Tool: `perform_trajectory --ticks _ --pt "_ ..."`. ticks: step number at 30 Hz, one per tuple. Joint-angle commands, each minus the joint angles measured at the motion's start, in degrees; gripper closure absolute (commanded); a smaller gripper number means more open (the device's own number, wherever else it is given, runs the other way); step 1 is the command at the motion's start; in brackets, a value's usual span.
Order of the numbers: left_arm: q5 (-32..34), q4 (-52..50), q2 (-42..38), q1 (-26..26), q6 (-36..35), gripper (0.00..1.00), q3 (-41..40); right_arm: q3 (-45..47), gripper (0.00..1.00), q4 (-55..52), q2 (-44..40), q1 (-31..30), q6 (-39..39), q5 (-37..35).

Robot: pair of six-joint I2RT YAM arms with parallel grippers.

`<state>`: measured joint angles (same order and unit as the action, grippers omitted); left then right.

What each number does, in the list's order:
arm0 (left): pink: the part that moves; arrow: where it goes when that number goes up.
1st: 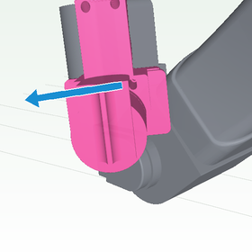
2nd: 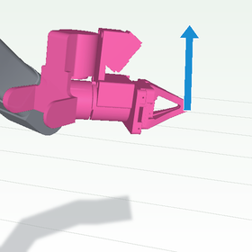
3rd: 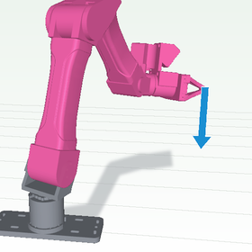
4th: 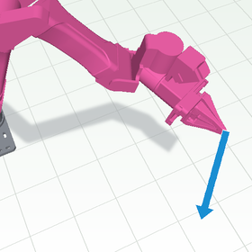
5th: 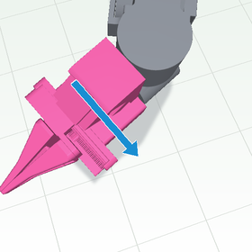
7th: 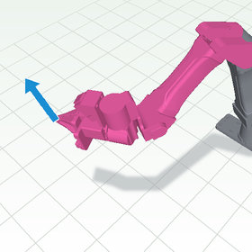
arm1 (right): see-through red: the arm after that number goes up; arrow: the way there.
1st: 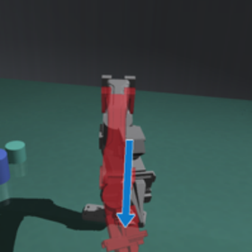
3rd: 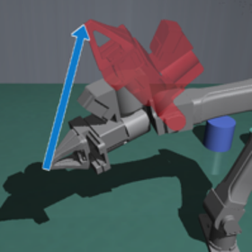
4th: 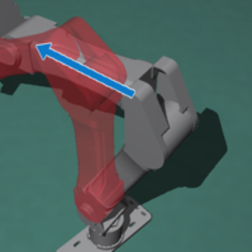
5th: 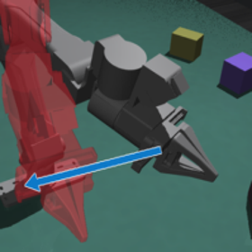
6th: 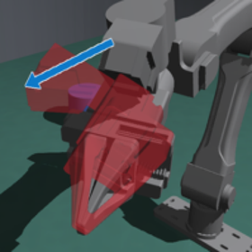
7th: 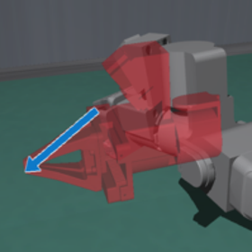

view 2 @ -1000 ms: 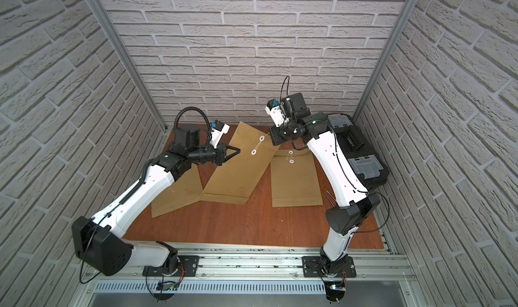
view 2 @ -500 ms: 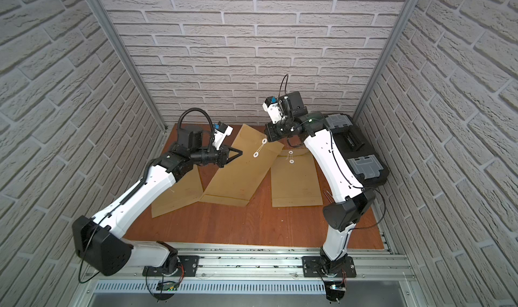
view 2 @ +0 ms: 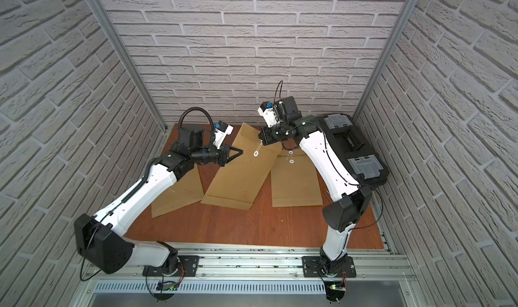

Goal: Close the mouth of the file bag
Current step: Close the file bag.

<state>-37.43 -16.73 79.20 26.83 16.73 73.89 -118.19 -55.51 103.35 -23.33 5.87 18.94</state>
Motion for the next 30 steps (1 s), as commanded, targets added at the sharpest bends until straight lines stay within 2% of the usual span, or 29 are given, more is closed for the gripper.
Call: perform_trajectory --ticks 1,6,18,25,30 --pt "-0.5 3.3 0.0 0.5 -0.3 1.0 1.8 1.5 0.98 4.7 -3.2 -0.7 1.4 3.3" --pt "-0.2 3.5 -0.2 0.4 0.0 1.0 1.6 4.2 0.98 6.2 -3.8 -1.1 2.2 5.4" --pt "0.6 3.5 -0.3 0.4 0.1 1.0 1.8 18.3 0.97 11.9 -10.0 -1.1 4.1 6.0" --pt "0.7 3.6 -0.6 0.4 0.5 1.0 1.8 24.0 0.89 16.9 -12.2 -0.8 5.8 4.9" --pt "0.8 3.1 -1.0 0.4 0.4 1.0 1.9 27.8 0.87 21.2 -13.9 -0.2 7.2 5.1"
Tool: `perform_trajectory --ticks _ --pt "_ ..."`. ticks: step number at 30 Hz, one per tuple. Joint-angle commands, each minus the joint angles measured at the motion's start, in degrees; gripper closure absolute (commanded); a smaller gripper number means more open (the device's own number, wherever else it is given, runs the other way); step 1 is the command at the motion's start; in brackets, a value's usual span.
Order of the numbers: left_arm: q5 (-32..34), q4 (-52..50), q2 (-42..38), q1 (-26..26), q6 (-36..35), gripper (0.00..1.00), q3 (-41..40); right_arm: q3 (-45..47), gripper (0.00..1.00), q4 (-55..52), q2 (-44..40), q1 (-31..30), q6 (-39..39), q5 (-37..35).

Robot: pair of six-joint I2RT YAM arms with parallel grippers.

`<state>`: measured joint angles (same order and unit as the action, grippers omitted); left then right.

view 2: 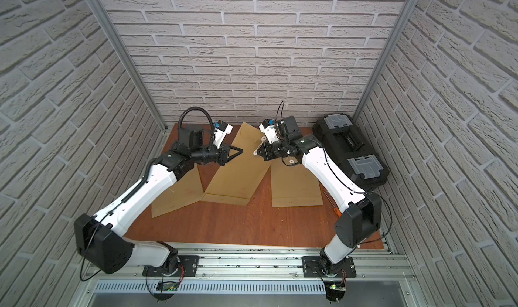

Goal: Close the mouth of the file bag
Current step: Close the file bag.

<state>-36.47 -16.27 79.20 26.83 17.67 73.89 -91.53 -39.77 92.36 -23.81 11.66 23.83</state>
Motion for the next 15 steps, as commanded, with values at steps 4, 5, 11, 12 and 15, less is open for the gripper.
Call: perform_trajectory --ticks 4,5,11,12,15 --pt "-0.2 2.7 -1.1 0.4 -0.6 1.0 2.0 3.4 0.89 8.1 -3.7 0.7 2.6 0.7" --pt "-0.2 2.6 -1.1 0.4 -0.5 1.0 2.0 3.9 0.89 8.6 -3.8 0.9 2.9 0.8" --pt "-0.1 2.1 -1.1 0.4 -0.9 1.0 2.1 6.4 0.89 10.8 -5.2 1.7 4.2 2.2" --pt "-0.2 2.2 -1.1 0.4 -0.9 1.0 2.2 6.8 0.88 11.0 -5.4 1.8 4.4 2.3" --pt "-0.2 2.1 -1.0 0.4 -0.9 1.0 2.2 7.8 0.87 11.6 -5.7 2.5 4.7 2.6"
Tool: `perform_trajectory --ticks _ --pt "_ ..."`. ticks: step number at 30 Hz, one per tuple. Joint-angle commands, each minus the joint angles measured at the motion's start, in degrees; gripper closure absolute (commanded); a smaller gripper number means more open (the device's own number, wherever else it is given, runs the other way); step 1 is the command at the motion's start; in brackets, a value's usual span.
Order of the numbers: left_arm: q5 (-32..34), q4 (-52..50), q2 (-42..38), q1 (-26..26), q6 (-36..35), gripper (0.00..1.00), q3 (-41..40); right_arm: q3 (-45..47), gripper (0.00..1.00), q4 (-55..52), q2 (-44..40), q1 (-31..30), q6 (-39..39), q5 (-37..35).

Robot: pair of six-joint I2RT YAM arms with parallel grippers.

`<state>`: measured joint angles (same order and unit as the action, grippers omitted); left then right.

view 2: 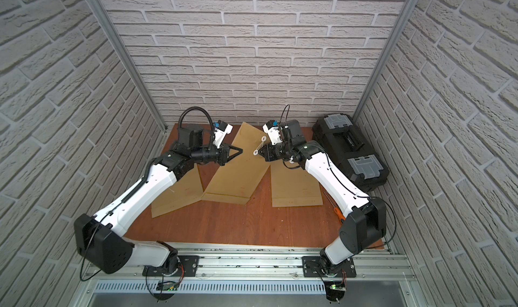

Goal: Close the mouth of the file bag
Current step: Close the file bag.

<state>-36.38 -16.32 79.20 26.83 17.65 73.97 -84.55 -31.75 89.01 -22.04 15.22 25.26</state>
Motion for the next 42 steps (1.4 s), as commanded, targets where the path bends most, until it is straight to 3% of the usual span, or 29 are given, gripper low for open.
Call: perform_trajectory --ticks 1,11,19,30,42 --pt "-0.3 2.1 -1.0 0.4 -0.9 1.0 2.1 1.3 0.87 3.8 -2.5 0.9 1.3 1.3" --pt "-0.3 1.8 -0.9 0.4 -1.0 1.0 2.4 3.0 0.88 5.6 -2.9 1.9 2.5 2.1" --pt "0.1 1.7 -0.9 0.4 -1.0 1.0 2.3 3.3 0.82 5.2 -5.7 2.5 2.8 1.2" --pt "0.1 1.6 -0.7 0.4 -1.2 1.0 2.4 3.5 0.97 4.6 -6.7 2.8 3.0 0.9" --pt "-0.1 1.8 0.2 0.9 -0.8 1.0 3.0 -4.8 0.97 0.1 -3.8 1.7 0.0 -1.5"
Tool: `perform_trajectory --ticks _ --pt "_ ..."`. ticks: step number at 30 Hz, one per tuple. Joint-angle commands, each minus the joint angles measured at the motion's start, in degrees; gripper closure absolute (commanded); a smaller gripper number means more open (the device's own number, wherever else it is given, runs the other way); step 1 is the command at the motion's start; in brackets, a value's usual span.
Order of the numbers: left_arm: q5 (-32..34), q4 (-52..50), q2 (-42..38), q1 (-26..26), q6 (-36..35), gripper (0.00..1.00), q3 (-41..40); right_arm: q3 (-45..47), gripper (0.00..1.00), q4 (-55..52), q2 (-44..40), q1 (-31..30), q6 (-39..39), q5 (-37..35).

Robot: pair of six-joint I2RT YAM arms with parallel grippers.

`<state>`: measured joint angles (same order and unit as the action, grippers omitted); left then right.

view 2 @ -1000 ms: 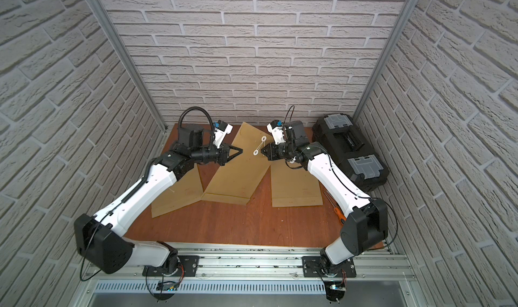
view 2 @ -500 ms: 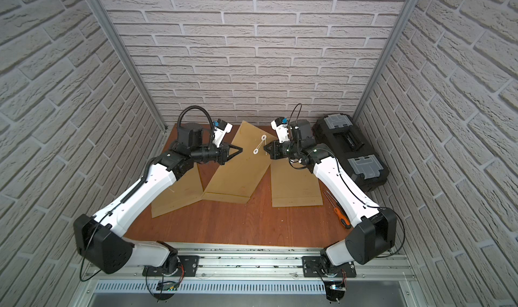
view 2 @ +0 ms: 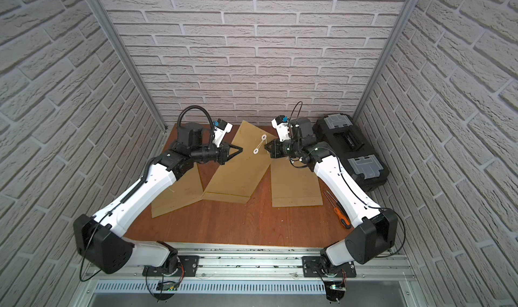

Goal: Close the mouth of the file bag
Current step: Close the file bag.

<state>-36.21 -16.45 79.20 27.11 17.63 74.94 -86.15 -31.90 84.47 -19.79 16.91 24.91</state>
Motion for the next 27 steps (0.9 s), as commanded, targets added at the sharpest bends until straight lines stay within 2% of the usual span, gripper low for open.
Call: perform_trajectory --ticks 1,9,13,20,27 --pt "-0.3 1.9 0.3 0.7 -0.8 1.0 2.1 -4.5 0.97 -0.5 1.3 -0.9 -2.3 -1.5" --pt "-0.3 1.7 0.7 1.4 -0.9 1.0 2.7 -19.8 0.97 -12.0 9.1 -6.4 -10.4 -10.3" --pt "-0.1 1.5 0.6 1.5 -1.0 1.0 2.7 -24.1 0.97 -14.6 11.3 -7.9 -12.4 -10.5" --pt "0.3 0.8 0.4 1.5 -1.5 1.0 2.8 -18.7 0.97 -11.7 9.4 -8.1 -11.0 -4.2" --pt "0.7 0.9 0.5 1.2 -1.4 1.0 2.9 -6.7 0.97 -5.3 4.7 -8.0 -8.0 -3.8"
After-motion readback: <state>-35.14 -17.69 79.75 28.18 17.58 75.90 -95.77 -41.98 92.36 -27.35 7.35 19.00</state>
